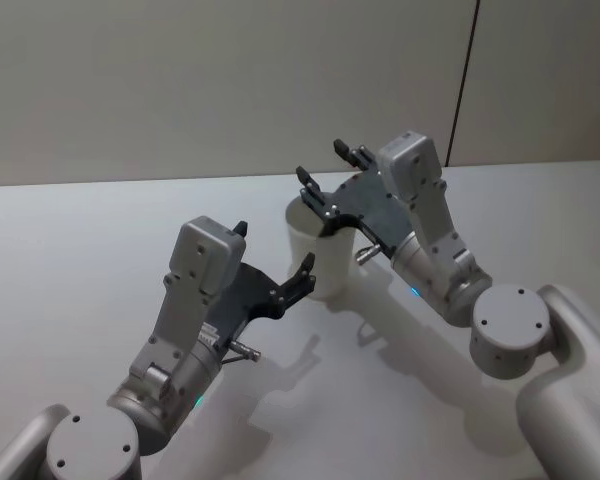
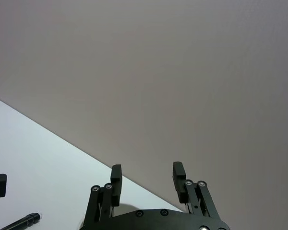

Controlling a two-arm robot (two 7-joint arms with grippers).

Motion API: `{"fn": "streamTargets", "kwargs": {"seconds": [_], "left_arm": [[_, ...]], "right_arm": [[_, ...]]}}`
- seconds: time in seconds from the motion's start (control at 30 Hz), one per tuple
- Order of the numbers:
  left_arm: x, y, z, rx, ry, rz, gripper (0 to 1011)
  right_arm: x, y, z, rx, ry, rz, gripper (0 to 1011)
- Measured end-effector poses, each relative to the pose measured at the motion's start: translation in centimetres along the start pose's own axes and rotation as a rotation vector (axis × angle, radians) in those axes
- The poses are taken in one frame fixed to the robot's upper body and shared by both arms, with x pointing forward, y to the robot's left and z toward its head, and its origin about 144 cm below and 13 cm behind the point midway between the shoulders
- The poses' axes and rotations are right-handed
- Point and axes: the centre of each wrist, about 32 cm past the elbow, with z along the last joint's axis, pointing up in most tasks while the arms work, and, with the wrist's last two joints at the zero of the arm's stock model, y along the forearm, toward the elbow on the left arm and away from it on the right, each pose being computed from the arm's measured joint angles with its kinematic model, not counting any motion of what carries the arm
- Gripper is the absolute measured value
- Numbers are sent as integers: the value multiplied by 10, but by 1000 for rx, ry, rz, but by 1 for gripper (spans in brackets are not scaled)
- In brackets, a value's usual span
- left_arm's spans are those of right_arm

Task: Place the pen into the pen holder.

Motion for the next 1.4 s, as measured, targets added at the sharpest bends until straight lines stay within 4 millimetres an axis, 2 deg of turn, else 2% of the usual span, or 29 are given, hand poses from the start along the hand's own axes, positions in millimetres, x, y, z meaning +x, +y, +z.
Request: {"fn": "streamTargets", "kwargs": {"seconds": [0.03,0.2,0.23,0.27,0.33,0.47,0.97,1.4], "left_arm": [[0,0,0,0,0,0,1004],[0,0,0,0,0,0,1004],[0,0,0,0,0,0,1004],[0,0,0,0,0,0,1004],[0,0,0,0,0,0,1004],[0,0,0,0,0,0,1004],[0,0,0,0,0,0,1004],[0,0,0,0,0,0,1004]], "right_arm": [[0,0,0,1,1,0,645],[0,0,-2,5,2,-1,783],[0,0,-2,5,3,-1,837],[0,0,-2,5,3,-1,837],[0,0,-3,6,4,-1,911],[0,0,-3,9,4,-1,998],[-1,-7,3,42,-4,-29,1002],[-9,-29,21,57,-23,-130,1002]]}}
